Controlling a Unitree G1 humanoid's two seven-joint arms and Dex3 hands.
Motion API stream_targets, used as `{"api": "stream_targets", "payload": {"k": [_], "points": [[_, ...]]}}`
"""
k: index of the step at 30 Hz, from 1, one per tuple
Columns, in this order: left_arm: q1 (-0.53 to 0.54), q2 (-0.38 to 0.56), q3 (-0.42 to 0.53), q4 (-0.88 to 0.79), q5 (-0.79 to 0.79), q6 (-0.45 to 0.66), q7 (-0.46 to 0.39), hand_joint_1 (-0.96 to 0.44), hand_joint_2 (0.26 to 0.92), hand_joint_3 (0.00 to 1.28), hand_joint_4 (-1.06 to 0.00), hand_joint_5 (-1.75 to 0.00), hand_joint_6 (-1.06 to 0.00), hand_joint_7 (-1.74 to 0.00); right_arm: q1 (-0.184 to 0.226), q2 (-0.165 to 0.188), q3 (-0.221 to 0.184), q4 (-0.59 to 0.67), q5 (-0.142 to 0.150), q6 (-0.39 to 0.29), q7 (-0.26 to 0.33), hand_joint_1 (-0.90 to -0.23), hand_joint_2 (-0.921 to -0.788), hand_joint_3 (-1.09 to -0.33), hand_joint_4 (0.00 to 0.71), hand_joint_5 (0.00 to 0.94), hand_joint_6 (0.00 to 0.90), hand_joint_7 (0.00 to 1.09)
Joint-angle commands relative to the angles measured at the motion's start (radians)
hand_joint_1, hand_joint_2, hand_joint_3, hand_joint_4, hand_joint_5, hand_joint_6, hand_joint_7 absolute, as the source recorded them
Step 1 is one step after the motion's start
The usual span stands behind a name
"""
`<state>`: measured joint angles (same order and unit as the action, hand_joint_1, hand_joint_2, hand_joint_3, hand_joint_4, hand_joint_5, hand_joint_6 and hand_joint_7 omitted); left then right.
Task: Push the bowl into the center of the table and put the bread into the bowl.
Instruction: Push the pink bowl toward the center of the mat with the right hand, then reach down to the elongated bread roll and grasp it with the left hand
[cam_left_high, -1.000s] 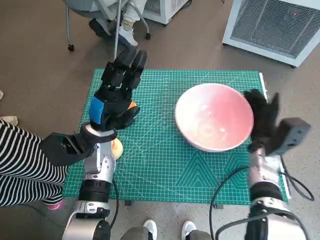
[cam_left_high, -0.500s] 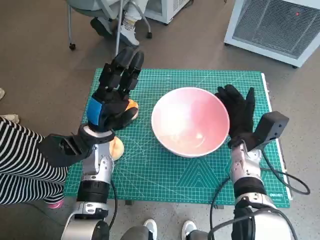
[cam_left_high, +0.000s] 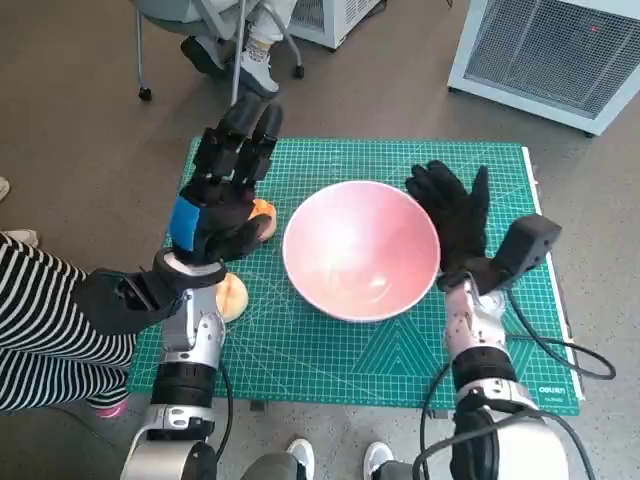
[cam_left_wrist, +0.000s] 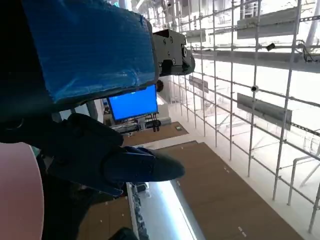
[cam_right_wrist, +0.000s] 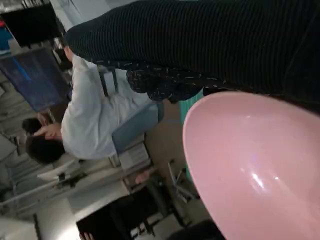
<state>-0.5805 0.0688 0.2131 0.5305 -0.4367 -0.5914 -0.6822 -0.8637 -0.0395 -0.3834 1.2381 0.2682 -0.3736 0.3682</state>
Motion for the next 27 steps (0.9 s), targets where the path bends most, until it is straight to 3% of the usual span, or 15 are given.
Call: {"api": "stream_targets", "payload": {"k": [1, 5, 8, 15, 18, 23, 27], "points": [[0.012, 0.000, -0.002, -0.011, -0.001, 0.003, 0.006, -0.55, 0.921, 0.29, -0.07, 0.00, -0.07, -0.31, 0.014, -0.043, 0.042, -0.036, -0.062, -0.089, -0.061, -0.562, -0.921, -0.913, 0.035, 0.005, 0.049, 0.17], [0.013, 0.000, -0.004, -0.016, 0.001, 0.003, 0.009, -0.54, 0.921, 0.29, -0.07, 0.00, -0.07, -0.30, 0.030, -0.066, 0.069, -0.089, -0.099, -0.184, -0.097, -0.568, -0.921, -0.907, 0.048, 0.010, 0.065, 0.18], [0.010, 0.000, -0.006, -0.019, 0.003, 0.003, 0.013, -0.54, 0.921, 0.29, -0.07, 0.00, -0.08, -0.30, 0.050, -0.076, 0.076, -0.149, -0.100, -0.250, -0.089, -0.589, -0.921, -0.889, 0.059, 0.013, 0.082, 0.18], [0.001, 0.002, -0.014, -0.025, 0.013, -0.001, 0.021, -0.54, 0.921, 0.29, -0.08, -0.01, -0.08, -0.29, 0.114, -0.064, 0.090, -0.342, -0.028, -0.339, 0.007, -0.642, -0.921, -0.818, 0.085, 0.018, 0.109, 0.20], [-0.012, 0.015, -0.012, -0.019, 0.018, -0.005, 0.020, -0.54, 0.921, 0.29, -0.08, -0.01, -0.09, -0.28, 0.170, -0.047, 0.122, -0.496, 0.002, -0.347, 0.049, -0.658, -0.921, -0.789, 0.089, 0.016, 0.124, 0.21], [-0.052, 0.074, 0.003, 0.029, 0.052, -0.056, 0.010, -0.56, 0.921, 0.28, -0.08, -0.01, -0.09, -0.28, 0.260, -0.039, 0.188, -0.729, 0.012, -0.342, 0.074, -0.683, -0.921, -0.750, 0.103, 0.018, 0.148, 0.23], [-0.105, 0.168, 0.005, 0.121, 0.167, -0.157, 0.041, -0.55, 0.921, 0.23, -0.09, -0.01, -0.09, -0.27, 0.302, -0.045, 0.224, -0.837, 0.020, -0.321, 0.085, -0.699, -0.921, -0.715, 0.117, 0.020, 0.159, 0.25]]}}
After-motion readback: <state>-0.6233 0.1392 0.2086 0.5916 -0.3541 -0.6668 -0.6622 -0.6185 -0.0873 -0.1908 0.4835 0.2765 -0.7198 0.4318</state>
